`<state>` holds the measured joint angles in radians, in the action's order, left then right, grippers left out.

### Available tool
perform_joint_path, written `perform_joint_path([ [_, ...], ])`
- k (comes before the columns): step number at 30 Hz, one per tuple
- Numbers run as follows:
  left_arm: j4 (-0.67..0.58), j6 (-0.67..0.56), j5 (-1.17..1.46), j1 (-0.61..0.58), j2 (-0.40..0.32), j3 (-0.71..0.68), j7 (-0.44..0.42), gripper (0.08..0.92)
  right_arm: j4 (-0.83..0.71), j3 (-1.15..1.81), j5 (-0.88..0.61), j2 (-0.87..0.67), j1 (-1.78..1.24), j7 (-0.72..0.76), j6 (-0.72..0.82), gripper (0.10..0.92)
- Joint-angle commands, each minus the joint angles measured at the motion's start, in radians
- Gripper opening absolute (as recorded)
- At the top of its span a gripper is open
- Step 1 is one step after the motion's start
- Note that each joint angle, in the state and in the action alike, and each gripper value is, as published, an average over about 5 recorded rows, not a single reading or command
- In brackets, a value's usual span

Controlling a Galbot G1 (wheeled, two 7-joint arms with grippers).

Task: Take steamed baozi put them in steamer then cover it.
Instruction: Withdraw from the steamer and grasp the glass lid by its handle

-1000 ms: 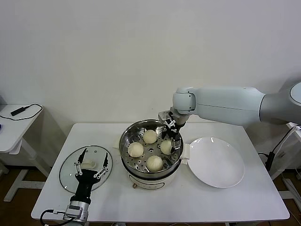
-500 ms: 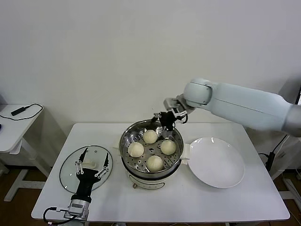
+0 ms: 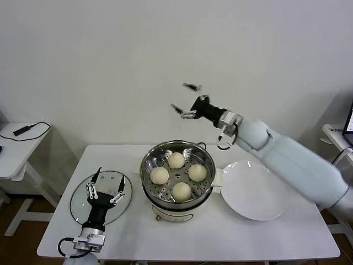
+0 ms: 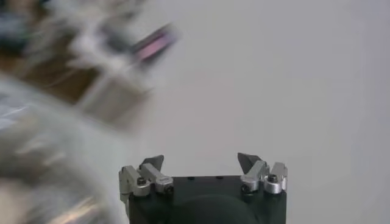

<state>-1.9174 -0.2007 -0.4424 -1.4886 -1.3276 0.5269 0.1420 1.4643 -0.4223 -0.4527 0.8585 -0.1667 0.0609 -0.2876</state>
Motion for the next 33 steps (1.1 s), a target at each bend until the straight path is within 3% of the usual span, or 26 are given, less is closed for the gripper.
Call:
perform_joint_path([
  [1,0.099,0.010,-0.487,0.021,0.064,0.042,0.043,0.823,0.036,0.751,0.108,0.083,-0.704,-0.221,-0.227,0.823],
  [13,0.219,0.032,-0.901,-0.019,0.149,0.160,0.033,0.823,0.062,0.955,0.118,0.242,-0.976,-0.159,-0.260,0.823],
  [24,0.368,0.021,-0.839,0.059,0.137,0.116,0.141,0.823,0.059,0.976,0.144,0.294,-1.044,-0.131,-0.259,0.823],
  [33,0.436,0.014,-0.840,0.137,0.134,0.085,0.157,0.823,0.048,0.993,0.145,0.312,-1.081,-0.124,-0.270,0.823],
])
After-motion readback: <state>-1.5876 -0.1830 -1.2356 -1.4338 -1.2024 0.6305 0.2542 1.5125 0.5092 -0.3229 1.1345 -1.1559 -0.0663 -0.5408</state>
